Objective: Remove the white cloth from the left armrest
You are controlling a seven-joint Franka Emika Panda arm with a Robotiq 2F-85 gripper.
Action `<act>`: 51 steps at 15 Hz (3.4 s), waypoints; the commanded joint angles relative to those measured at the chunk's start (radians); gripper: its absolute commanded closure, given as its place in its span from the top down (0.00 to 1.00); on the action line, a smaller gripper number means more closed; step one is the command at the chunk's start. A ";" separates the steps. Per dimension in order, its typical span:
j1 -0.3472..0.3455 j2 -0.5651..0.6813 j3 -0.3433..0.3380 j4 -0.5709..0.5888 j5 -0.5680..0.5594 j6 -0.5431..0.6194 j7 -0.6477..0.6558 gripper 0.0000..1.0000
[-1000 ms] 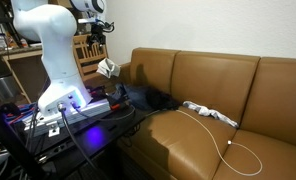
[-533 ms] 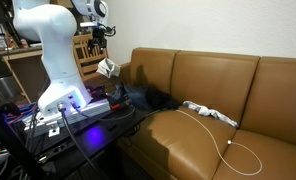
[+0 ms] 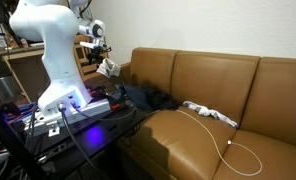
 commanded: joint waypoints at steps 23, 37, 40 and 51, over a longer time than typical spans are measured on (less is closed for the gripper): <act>0.323 0.347 -0.261 0.296 0.047 0.878 0.220 1.00; 0.258 0.450 -0.174 0.436 0.132 0.892 0.208 0.11; 0.144 0.415 -0.060 0.435 0.138 0.888 0.206 0.00; -0.150 0.262 0.063 0.321 0.208 0.937 0.265 0.03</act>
